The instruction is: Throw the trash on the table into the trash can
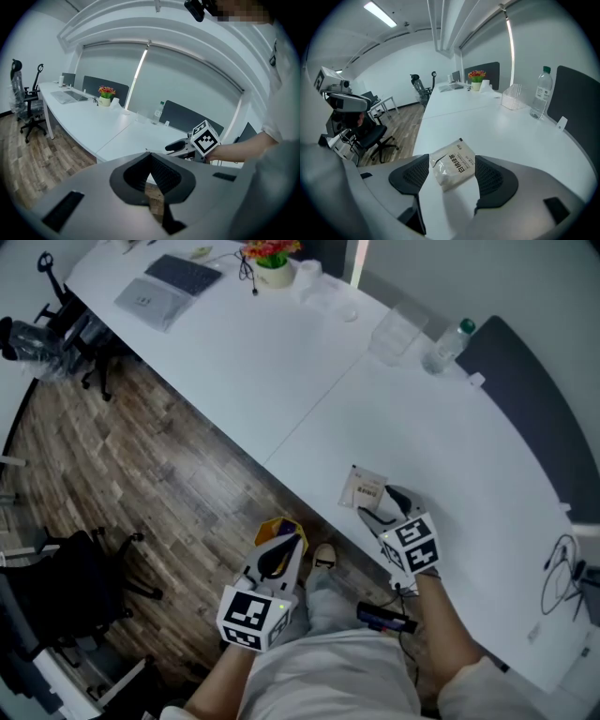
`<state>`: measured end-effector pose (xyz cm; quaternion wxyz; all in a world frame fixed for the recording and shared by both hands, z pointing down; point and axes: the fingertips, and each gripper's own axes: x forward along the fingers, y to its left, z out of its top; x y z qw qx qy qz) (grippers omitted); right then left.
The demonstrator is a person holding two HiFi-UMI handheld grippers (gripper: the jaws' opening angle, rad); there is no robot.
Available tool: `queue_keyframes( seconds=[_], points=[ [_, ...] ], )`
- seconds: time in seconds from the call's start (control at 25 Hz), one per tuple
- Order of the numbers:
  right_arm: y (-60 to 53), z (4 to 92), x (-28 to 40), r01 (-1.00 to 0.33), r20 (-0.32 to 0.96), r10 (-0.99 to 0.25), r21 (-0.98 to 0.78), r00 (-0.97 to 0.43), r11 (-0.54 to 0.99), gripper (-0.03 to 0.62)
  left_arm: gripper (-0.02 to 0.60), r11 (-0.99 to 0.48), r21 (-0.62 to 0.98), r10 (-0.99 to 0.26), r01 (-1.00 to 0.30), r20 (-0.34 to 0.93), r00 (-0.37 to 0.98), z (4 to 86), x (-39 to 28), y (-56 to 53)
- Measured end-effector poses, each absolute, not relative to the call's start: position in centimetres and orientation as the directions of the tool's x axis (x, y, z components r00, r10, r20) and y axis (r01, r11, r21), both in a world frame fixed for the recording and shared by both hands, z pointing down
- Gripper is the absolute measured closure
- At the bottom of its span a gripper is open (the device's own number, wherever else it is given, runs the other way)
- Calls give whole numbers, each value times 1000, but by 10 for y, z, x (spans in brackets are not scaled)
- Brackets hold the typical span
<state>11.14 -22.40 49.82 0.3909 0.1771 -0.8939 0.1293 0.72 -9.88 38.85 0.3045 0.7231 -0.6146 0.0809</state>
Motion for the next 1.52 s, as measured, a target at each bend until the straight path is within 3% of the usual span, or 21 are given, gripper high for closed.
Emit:
queue_keyframes(
  seconds=[0.72, 1.2, 1.52],
  points=[
    [-243, 541, 112, -377, 834, -182, -33, -520, 926, 272, 580, -9, 347, -819, -938, 535, 206, 407, 1, -100],
    [-245, 529, 110, -385, 817, -258, 48, -516, 922, 524, 580, 12, 339, -824, -941, 536, 182, 405, -3, -91],
    [-240, 501, 109, -396, 790, -295, 72, -538, 915, 545, 580, 27, 336, -847, -942, 507, 157, 392, -11, -80]
  ],
)
